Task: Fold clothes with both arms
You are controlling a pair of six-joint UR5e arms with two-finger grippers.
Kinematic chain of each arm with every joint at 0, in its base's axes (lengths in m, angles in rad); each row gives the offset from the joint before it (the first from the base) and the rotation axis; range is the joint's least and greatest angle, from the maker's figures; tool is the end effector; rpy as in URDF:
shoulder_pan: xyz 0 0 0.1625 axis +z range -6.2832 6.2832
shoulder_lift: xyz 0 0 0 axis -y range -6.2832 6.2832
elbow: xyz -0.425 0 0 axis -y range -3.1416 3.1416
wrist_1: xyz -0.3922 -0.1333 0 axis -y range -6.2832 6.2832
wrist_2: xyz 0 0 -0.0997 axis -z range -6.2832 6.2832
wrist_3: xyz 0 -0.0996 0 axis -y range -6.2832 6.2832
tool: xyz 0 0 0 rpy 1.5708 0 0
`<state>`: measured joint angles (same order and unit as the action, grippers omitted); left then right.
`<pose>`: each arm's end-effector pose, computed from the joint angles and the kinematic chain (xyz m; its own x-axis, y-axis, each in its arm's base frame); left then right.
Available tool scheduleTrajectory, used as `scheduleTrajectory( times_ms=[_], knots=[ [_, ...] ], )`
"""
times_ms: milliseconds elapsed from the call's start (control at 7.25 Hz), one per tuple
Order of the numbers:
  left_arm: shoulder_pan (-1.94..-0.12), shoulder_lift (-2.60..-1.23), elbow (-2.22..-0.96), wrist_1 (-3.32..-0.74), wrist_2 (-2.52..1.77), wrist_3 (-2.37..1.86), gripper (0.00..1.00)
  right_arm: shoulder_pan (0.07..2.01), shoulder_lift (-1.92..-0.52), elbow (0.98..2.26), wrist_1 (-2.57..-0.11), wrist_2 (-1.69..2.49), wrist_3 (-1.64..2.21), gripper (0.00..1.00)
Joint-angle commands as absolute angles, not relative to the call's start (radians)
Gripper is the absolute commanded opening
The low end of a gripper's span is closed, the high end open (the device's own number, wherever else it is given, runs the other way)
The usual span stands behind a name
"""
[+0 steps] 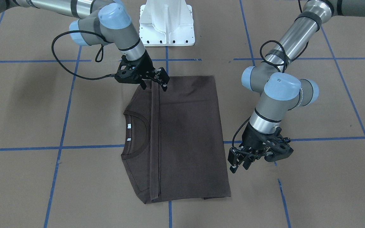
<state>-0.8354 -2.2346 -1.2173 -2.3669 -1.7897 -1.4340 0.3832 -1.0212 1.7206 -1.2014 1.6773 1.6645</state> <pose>0.4317 -0.6436 0.3319 0.3786 -0.2201 -0.8990 0.5471 0.8367 0.0256 -0.5634 -0.3594 0.2327 0.4176 0.2687 0.8680 -0.3259 0.9360 -0.1329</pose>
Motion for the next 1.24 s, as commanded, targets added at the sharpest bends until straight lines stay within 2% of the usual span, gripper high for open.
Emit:
scheduleTrajectory(
  times_ms=[0, 552, 1104],
  knots=[
    [-0.836, -2.215, -1.233, -2.375, -1.796, -1.436, 0.61, 0.286, -1.002, 1.724, -1.348, 1.579, 1.461, 1.0],
    [-0.838, -2.214, -1.246, -2.375, -1.798, -1.439, 0.61, 0.253, -1.022, 1.752, -1.503, 1.585, 1.324, 1.0],
    [-0.838, -2.21, -1.256, -2.375, -1.798, -1.454, 0.61, 0.297, -1.202, 1.88, -1.502, 1.594, 1.175, 1.0]
  ],
)
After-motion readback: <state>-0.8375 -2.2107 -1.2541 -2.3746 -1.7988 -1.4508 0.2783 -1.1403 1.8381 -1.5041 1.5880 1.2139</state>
